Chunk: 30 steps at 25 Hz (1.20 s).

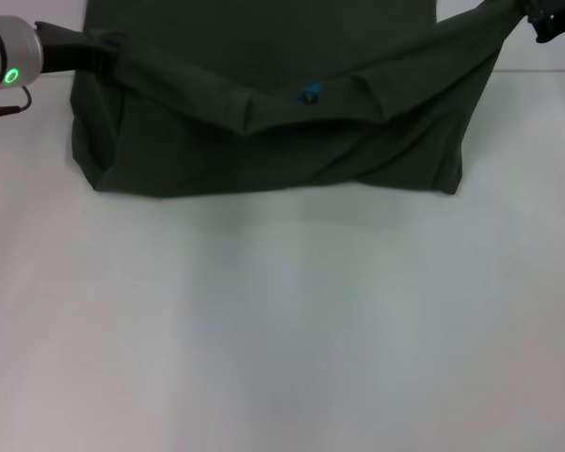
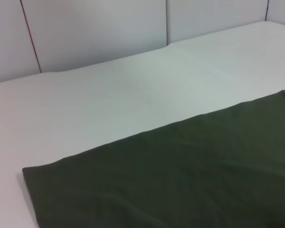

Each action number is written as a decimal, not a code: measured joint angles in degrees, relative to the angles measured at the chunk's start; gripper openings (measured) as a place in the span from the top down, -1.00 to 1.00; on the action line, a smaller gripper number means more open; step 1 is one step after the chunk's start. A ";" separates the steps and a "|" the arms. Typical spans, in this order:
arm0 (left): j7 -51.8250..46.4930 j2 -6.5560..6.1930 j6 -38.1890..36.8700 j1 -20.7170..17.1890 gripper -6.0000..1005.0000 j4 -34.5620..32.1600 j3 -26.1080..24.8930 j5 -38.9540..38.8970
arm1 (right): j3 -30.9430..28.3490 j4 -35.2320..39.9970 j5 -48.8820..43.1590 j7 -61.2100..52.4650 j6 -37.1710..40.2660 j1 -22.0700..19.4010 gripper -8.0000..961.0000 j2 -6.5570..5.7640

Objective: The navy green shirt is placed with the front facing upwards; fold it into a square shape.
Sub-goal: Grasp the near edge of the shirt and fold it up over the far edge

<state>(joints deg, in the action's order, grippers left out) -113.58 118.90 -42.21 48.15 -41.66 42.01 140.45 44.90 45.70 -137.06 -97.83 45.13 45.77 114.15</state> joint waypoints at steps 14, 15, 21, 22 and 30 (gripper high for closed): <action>1.36 0.05 0.90 1.10 0.91 1.91 0.00 0.23 | 0.25 -1.53 0.70 0.77 1.14 1.04 0.86 0.35; 1.36 0.03 0.90 1.10 0.91 1.91 0.00 0.20 | 0.26 -1.65 0.70 0.38 1.69 1.09 0.86 0.43; 1.32 -0.11 0.53 0.79 0.91 1.57 -0.01 -0.06 | 1.19 4.39 -0.97 -8.17 9.15 0.18 0.86 1.76; 1.30 -0.14 0.42 0.76 0.91 1.54 0.00 -0.06 | 1.79 6.88 -1.84 -10.14 10.13 -0.45 0.86 2.49; 1.64 0.04 0.76 0.81 0.91 1.69 -0.02 -0.09 | 4.85 13.40 -7.74 -18.05 9.98 -2.71 0.85 4.40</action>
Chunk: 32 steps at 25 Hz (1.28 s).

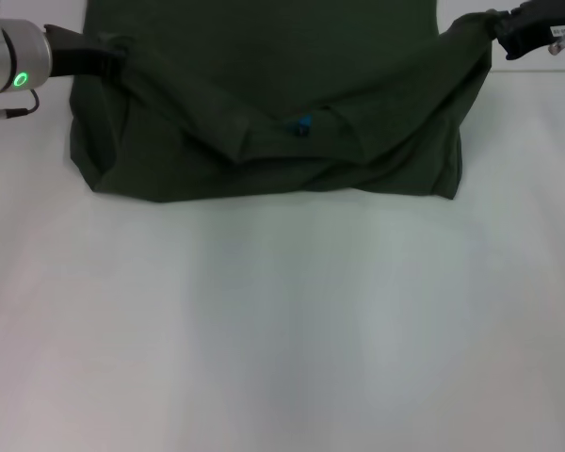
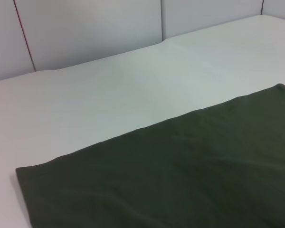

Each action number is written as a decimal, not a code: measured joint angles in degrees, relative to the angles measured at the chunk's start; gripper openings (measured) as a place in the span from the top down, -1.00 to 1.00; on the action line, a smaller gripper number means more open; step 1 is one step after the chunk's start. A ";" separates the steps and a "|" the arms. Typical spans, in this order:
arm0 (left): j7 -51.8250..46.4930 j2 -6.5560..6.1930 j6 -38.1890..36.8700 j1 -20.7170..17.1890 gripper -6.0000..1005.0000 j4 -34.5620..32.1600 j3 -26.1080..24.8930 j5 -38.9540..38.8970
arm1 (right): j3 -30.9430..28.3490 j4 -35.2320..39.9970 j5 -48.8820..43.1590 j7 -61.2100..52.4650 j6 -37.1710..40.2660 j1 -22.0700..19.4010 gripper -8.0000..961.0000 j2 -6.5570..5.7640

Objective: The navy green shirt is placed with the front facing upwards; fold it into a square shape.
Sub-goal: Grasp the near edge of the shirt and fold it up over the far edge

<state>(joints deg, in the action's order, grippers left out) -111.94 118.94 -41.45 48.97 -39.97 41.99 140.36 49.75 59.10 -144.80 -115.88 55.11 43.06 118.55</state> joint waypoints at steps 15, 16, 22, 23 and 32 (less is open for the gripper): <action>0.40 0.52 1.58 0.41 0.91 0.54 0.02 0.00 | -0.82 -11.77 8.35 6.97 -8.04 1.13 0.84 -4.26; 0.40 0.52 1.73 0.47 0.91 0.73 0.02 0.00 | -0.82 -12.88 8.92 7.44 -8.55 1.46 0.84 -4.65; 0.41 0.36 3.48 1.34 0.91 2.98 0.02 0.02 | -0.80 -20.82 10.79 9.88 -11.90 4.29 0.83 -6.81; 0.37 0.33 4.30 1.60 0.91 3.50 0.02 0.02 | -0.80 -21.86 10.85 10.31 -12.41 4.73 0.83 -7.05; -0.25 0.26 6.94 2.46 0.57 4.47 -0.33 -0.05 | -0.80 -23.81 12.12 12.21 -15.29 5.57 0.73 -7.84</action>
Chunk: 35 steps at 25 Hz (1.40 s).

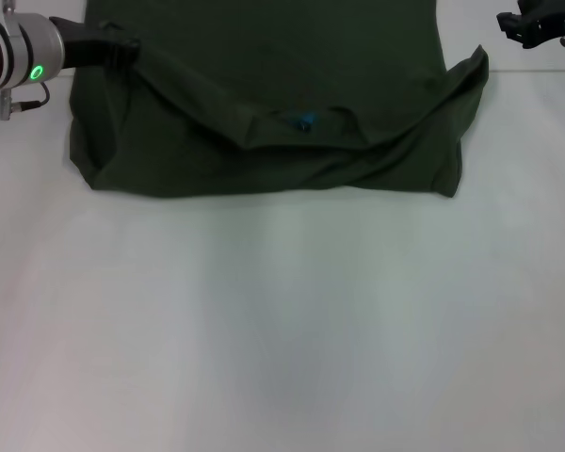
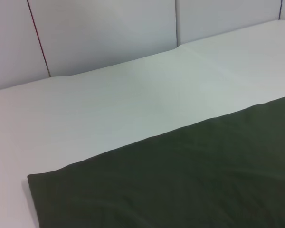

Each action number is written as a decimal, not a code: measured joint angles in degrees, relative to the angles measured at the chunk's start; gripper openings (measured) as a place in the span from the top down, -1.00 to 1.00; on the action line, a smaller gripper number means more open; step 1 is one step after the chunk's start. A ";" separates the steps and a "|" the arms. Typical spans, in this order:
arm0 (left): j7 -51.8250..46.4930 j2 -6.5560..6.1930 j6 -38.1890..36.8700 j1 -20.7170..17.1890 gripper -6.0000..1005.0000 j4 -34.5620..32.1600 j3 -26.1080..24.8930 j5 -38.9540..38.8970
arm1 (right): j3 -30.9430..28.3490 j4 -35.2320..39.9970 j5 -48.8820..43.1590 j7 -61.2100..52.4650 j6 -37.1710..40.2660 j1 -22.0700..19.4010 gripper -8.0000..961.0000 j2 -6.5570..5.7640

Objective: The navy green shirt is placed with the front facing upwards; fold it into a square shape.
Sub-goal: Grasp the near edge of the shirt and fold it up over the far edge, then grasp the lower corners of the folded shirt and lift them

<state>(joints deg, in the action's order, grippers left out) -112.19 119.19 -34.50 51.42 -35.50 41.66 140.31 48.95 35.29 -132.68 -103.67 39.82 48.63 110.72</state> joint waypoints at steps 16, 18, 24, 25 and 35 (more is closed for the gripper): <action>-2.29 -2.33 -3.12 1.01 -0.51 1.85 0.32 -1.00 | -0.62 0.21 0.15 0.22 -1.33 -0.90 -0.68 0.61; -2.23 -2.34 -3.28 0.95 -0.70 1.48 0.35 -1.04 | -0.64 0.31 0.15 0.22 -1.33 -1.13 -0.75 0.69; -1.51 -2.64 -6.59 -0.34 -0.83 0.06 -0.07 -2.48 | -1.37 1.25 1.52 0.13 0.77 -2.53 -0.92 0.73; -1.35 -2.79 -8.61 -1.03 -0.82 -0.78 -0.10 -3.01 | -1.43 1.87 2.01 -0.09 1.88 -3.07 -0.92 0.73; 1.52 -4.00 -31.11 -11.27 -0.81 -9.00 -0.02 -10.88 | -2.21 16.44 5.97 -7.49 20.70 -13.10 -0.90 2.84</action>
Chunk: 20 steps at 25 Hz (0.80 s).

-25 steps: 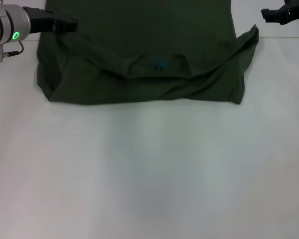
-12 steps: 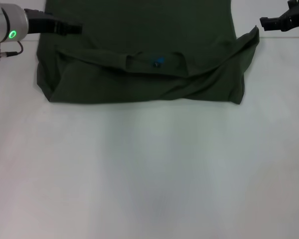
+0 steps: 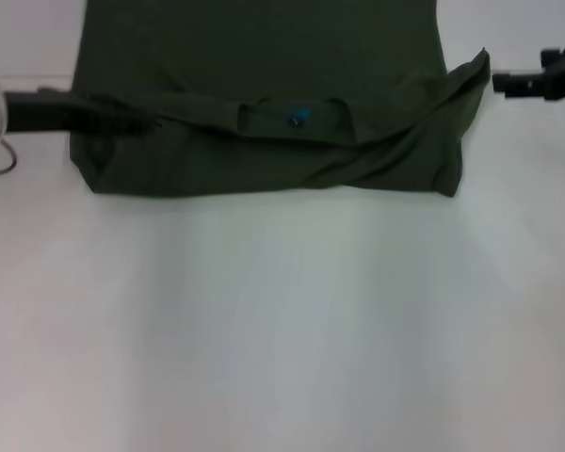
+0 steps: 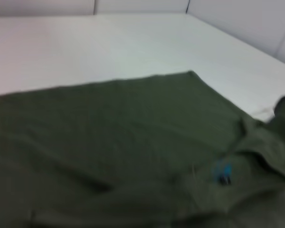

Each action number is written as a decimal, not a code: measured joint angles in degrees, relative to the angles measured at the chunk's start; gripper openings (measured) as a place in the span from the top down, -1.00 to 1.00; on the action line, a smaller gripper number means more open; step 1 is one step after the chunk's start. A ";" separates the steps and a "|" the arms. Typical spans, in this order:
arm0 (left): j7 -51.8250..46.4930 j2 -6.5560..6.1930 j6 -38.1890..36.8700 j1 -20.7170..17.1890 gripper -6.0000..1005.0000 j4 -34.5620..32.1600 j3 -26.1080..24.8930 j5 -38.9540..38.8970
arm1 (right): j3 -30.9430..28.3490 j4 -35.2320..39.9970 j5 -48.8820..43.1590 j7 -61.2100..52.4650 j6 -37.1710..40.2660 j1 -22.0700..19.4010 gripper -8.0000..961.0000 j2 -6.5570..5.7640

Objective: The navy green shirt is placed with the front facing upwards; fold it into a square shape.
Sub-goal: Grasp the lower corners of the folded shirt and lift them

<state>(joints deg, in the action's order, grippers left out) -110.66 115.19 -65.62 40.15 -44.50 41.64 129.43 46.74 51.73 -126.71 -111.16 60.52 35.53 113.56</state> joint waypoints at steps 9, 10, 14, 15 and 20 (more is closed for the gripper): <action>3.62 1.67 1.73 -5.26 -0.81 -1.56 2.10 1.11 | -0.74 8.56 4.50 7.14 14.74 -7.27 -0.89 5.90; 3.87 1.87 2.57 -5.50 -0.81 -1.55 2.29 1.11 | -0.63 8.36 5.77 8.34 16.12 -7.74 -0.89 5.97; 6.86 3.30 8.28 -6.32 -0.81 -0.64 3.63 1.45 | -0.42 7.30 10.25 12.06 19.75 -9.66 -0.88 6.05; 7.38 3.59 10.01 -6.33 -0.81 0.11 4.56 1.87 | -0.42 7.16 10.93 12.70 20.09 -10.06 -0.88 6.06; 7.74 4.67 17.33 -6.03 -0.81 2.55 9.77 3.57 | -0.38 6.52 11.83 14.08 20.46 -11.09 -0.88 6.08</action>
<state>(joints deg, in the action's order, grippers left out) -102.92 119.86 -48.29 34.12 -41.95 51.41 133.00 46.36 58.25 -114.88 -97.08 80.98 24.44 119.64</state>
